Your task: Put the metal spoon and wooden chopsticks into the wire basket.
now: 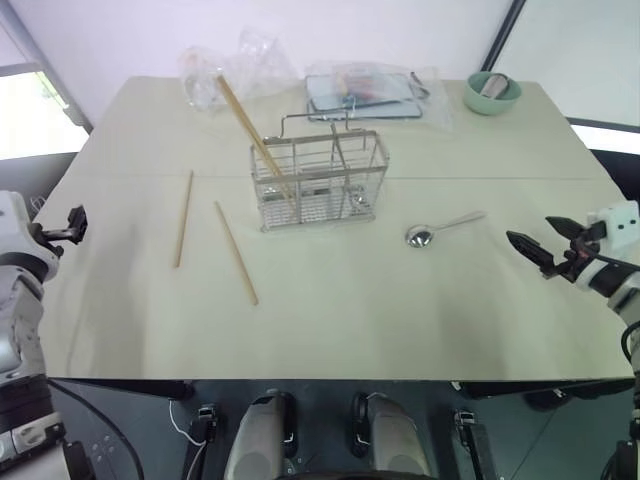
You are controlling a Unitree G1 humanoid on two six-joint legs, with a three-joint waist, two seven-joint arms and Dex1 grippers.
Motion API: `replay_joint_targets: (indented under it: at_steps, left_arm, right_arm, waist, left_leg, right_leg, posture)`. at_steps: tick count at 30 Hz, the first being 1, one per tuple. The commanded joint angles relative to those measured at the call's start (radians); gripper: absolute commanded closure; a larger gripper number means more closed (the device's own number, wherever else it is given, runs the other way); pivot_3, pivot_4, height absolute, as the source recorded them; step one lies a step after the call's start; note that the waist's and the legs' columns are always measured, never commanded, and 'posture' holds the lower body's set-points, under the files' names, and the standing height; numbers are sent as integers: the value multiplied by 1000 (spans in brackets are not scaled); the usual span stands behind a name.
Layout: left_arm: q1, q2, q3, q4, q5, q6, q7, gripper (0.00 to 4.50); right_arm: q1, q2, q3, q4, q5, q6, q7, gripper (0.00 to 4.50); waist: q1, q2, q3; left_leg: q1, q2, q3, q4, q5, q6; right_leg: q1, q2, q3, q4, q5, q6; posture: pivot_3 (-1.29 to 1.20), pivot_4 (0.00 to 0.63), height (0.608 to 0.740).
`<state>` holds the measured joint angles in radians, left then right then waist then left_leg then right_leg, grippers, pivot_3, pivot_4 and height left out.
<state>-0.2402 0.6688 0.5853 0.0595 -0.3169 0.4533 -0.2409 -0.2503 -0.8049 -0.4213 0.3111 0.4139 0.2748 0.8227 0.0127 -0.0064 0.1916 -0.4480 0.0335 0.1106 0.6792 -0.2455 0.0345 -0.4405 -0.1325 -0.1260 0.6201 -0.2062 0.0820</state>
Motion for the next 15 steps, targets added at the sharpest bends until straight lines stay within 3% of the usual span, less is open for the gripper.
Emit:
replay_joint_targets:
  at_steps: [1, 5, 10, 15]
  left_arm:
    - [-22, 37, 17, -55, -40, 25, -38, 61]
    - [-77, 83, -33, -244, -253, 208, -204, 61]
    - [-83, 226, -118, -515, -607, 454, -472, 61]
    - [-192, 285, -247, -575, -716, 515, -560, 61]
  right_arm:
    - [-49, -43, 1, 23, -10, -35, 35, 0]
    - [-228, -109, 81, 150, -49, -58, 135, 0]
    - [-524, -159, 259, 371, -164, -168, 354, 0]
    - [-808, -110, 460, 610, -333, -350, 560, 0]
  waist:
    - [0, 0, 0]
    - [-2, 0, 1]
    - [-13, 2, 1]
    - [-29, 4, 4]
  left_leg:
    - [0, 0, 0, 0, 0, 0]
    - [-1, 0, 0, 3, 0, 0]
    - [-1, 0, 1, 2, 1, -2]
    - [0, -1, 1, 1, 3, -1]
  right_leg:
    - [0, 0, 0, 0, 0, 0]
    - [0, 0, 0, 1, 0, 0]
    - [-1, 0, 1, 0, 0, 1]
    - [-1, 1, 1, 1, 0, 2]
  posture:
    - [0, 150, 707]
    - [0, 150, 707]
    - [0, 150, 707]
    - [0, 150, 707]
